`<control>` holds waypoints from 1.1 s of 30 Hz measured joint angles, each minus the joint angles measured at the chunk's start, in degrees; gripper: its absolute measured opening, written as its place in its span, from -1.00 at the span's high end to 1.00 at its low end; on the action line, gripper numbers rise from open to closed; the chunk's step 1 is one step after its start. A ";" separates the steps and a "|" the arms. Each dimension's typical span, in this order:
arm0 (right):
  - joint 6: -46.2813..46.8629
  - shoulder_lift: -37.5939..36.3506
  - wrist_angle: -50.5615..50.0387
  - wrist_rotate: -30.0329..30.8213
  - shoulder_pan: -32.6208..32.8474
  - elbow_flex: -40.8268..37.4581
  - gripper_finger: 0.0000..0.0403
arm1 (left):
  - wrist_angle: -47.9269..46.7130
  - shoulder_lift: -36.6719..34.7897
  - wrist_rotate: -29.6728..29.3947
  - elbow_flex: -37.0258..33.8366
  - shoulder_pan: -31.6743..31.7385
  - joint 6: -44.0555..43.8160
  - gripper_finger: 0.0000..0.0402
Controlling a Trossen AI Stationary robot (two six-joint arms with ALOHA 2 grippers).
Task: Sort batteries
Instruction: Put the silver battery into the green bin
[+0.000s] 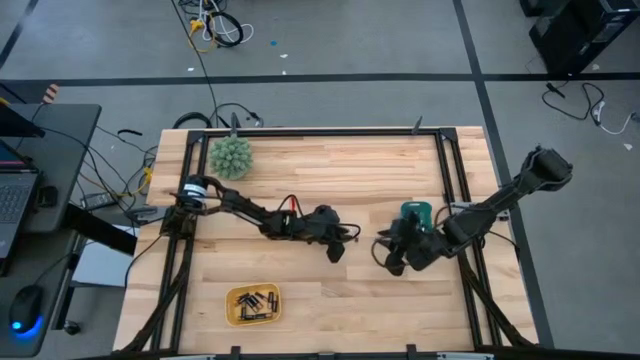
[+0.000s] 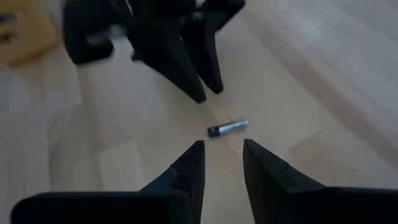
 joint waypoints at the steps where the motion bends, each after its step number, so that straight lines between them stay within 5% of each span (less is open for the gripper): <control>1: -0.38 0.62 -0.16 -1.60 -0.90 0.16 0.53 | -0.01 0.01 1.31 0.00 0.25 0.14 0.46; 6: -7.22 3.49 -0.78 -6.19 -3.99 2.59 0.53 | 0.13 -0.37 6.16 0.00 0.62 0.30 0.46; 15: -25.54 11.05 -5.00 -8.80 -6.75 9.94 0.52 | -5.91 -8.20 4.78 -0.52 0.62 7.74 0.46; 24: -27.32 20.63 -7.05 -9.66 -9.56 15.37 0.42 | -23.78 -17.54 -9.77 -0.53 0.45 12.77 0.46; 33: -24.81 23.64 -6.02 -11.26 -12.97 15.63 -0.03 | -43.31 -22.76 -28.02 -0.50 -1.35 12.06 0.46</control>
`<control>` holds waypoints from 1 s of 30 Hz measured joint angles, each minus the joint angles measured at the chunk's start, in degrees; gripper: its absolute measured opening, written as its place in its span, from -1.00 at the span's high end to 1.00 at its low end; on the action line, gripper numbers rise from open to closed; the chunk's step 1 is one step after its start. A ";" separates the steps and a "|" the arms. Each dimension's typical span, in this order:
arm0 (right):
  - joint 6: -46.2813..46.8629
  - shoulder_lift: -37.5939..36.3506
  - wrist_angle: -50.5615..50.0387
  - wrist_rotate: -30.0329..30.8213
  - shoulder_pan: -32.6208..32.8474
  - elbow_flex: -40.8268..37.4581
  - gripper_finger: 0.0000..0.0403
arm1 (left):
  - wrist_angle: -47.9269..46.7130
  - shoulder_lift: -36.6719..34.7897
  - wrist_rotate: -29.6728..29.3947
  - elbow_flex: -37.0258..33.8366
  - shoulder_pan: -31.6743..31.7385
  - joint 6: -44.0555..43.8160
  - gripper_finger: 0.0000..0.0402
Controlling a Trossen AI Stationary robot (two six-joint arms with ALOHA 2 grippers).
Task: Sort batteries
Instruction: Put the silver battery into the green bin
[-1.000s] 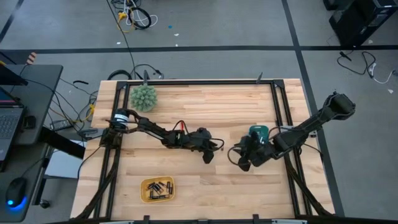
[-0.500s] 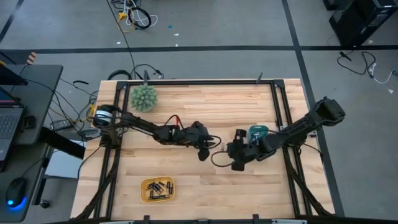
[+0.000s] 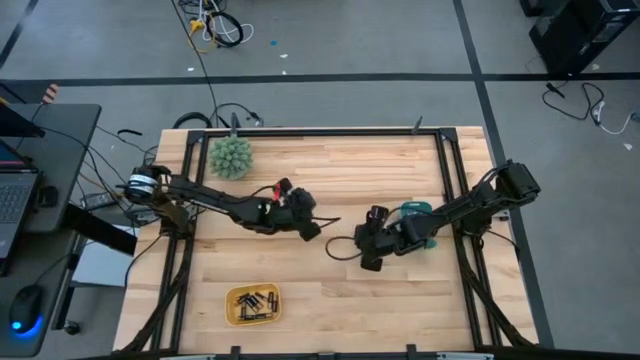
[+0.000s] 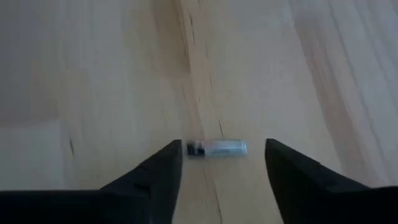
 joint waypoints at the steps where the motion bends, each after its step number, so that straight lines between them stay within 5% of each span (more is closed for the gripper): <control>1: 0.02 0.15 1.11 -0.69 -0.49 0.02 -0.08 | -2.15 -0.26 -1.55 0.00 -0.21 -0.87 0.46; 14: -0.85 3.53 2.13 -4.85 -3.61 -0.02 -0.56 | -10.76 -0.61 -5.69 -0.02 -1.06 -6.80 0.46; 30: -2.19 5.07 2.75 -10.02 -6.04 -0.31 -0.55 | -8.70 -0.61 -5.63 -0.02 -1.09 -6.23 0.46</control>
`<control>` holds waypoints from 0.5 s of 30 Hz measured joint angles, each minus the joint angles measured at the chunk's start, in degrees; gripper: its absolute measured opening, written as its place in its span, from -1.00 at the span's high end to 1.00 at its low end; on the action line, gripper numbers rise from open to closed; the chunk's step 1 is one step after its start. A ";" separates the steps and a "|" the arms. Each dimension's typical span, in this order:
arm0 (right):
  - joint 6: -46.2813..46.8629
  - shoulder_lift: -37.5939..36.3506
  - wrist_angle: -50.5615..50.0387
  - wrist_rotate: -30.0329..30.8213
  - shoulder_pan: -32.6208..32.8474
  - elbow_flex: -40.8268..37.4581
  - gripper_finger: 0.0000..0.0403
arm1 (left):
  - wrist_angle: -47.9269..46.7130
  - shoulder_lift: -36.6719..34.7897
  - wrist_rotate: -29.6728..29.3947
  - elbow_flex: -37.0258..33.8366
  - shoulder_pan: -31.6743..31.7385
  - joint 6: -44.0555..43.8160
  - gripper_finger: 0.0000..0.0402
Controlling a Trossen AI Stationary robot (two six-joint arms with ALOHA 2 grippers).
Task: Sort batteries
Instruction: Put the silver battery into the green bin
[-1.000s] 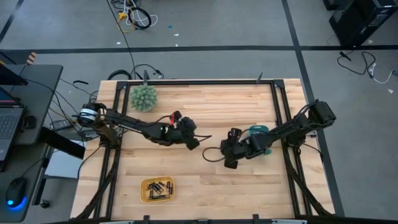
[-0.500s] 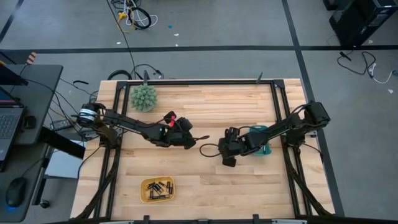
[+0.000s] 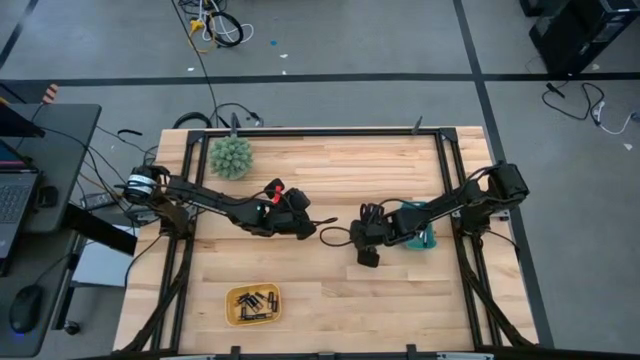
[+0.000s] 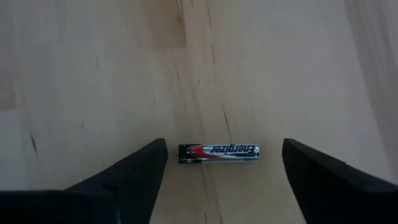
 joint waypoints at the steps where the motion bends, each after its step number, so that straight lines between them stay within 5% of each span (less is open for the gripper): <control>1: -0.44 0.02 0.09 -0.48 -0.14 0.00 -0.53 | 0.01 0.00 0.02 0.00 0.00 -0.02 0.46; 15: -2.29 0.11 0.41 -4.07 -1.72 -0.07 -0.32 | 0.27 0.00 0.07 0.00 -0.01 0.01 0.46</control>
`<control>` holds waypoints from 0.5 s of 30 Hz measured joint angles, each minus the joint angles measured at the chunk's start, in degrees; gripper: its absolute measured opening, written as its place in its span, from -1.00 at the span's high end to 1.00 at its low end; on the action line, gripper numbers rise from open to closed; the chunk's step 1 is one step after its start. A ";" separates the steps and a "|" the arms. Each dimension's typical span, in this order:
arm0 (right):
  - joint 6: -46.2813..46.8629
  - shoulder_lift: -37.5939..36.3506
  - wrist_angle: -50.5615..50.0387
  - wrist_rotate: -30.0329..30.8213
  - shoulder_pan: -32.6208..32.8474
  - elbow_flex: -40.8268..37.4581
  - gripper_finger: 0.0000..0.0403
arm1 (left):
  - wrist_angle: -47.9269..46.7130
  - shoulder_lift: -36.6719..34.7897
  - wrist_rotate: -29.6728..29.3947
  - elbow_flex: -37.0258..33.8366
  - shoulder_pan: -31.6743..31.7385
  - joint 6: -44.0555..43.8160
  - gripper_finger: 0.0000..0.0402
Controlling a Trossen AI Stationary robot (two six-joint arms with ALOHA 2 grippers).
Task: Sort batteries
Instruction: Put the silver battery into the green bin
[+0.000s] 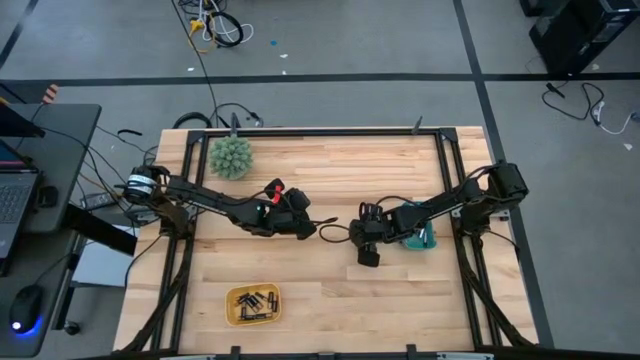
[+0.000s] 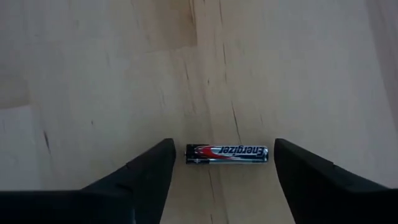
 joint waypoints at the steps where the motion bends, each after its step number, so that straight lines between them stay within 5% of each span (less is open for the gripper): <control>1: 0.00 0.01 0.00 -0.03 0.00 0.00 -0.30 | 0.00 0.00 0.00 0.00 0.01 0.01 0.46; 15: -0.04 0.09 0.04 -0.14 0.02 -0.07 0.02 | -0.02 0.02 0.04 0.00 0.01 0.08 0.46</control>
